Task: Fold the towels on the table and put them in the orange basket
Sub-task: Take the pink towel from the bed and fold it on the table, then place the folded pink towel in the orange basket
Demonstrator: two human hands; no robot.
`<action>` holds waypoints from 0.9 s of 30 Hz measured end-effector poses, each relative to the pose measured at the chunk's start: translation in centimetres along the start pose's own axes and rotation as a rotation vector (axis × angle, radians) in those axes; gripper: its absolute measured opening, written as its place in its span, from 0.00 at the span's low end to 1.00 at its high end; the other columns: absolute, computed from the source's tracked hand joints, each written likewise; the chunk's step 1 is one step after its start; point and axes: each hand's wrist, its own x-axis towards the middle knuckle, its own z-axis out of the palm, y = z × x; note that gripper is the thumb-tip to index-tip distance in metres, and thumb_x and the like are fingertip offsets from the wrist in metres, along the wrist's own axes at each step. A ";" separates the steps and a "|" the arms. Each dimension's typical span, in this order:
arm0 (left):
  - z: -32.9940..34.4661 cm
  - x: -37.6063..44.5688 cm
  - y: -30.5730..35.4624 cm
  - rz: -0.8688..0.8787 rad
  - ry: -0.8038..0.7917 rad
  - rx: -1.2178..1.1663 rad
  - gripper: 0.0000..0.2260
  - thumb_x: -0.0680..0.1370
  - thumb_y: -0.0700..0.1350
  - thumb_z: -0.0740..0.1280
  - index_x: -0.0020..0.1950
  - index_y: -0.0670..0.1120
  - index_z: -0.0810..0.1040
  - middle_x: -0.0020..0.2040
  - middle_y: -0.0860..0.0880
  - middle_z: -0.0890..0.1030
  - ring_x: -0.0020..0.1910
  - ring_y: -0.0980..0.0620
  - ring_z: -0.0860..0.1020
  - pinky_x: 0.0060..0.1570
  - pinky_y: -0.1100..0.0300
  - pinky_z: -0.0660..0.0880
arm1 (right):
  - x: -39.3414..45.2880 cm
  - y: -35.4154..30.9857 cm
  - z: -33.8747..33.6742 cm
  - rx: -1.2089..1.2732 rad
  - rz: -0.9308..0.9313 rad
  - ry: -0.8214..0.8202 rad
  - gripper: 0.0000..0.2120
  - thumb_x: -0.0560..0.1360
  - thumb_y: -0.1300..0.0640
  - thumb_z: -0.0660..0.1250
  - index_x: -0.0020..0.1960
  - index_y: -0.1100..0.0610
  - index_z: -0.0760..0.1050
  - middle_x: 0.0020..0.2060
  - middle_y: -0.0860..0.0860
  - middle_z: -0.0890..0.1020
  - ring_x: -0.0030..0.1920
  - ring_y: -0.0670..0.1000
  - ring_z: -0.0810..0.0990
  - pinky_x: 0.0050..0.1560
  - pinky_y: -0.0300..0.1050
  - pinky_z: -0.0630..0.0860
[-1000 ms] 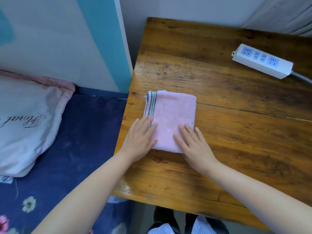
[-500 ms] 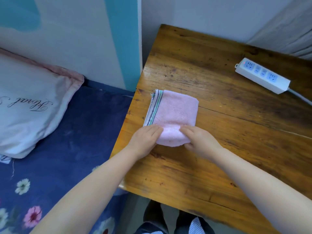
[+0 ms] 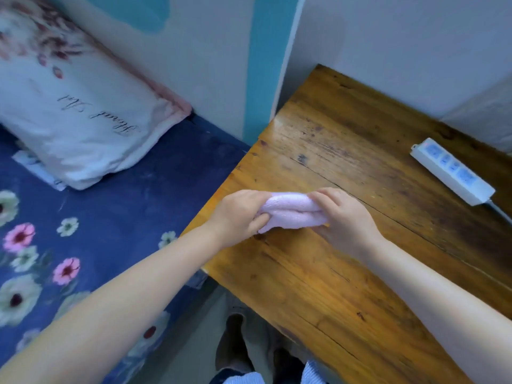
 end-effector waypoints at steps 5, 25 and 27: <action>-3.1 -7.2 -0.6 -0.301 -0.126 0.150 0.19 0.76 0.50 0.64 0.65 0.45 0.69 0.53 0.46 0.77 0.54 0.47 0.74 0.42 0.63 0.61 | 3.0 -5.2 -1.2 0.182 -0.089 -0.114 0.12 0.63 0.67 0.74 0.46 0.67 0.79 0.38 0.62 0.80 0.37 0.63 0.80 0.35 0.52 0.78; -23.2 -46.7 -11.4 -0.974 0.091 0.357 0.08 0.77 0.43 0.60 0.53 0.42 0.71 0.53 0.44 0.77 0.55 0.44 0.72 0.46 0.56 0.64 | 12.3 -51.6 5.9 -0.094 -0.714 -0.450 0.06 0.73 0.55 0.61 0.48 0.55 0.66 0.51 0.54 0.77 0.50 0.58 0.77 0.39 0.46 0.67; -25.3 -49.6 -13.2 -1.011 0.120 0.390 0.06 0.76 0.43 0.60 0.51 0.43 0.71 0.52 0.45 0.77 0.56 0.45 0.70 0.48 0.56 0.64 | 13.7 -56.0 6.5 -0.108 -0.734 -0.489 0.10 0.74 0.55 0.60 0.53 0.59 0.67 0.53 0.55 0.76 0.51 0.59 0.77 0.41 0.47 0.68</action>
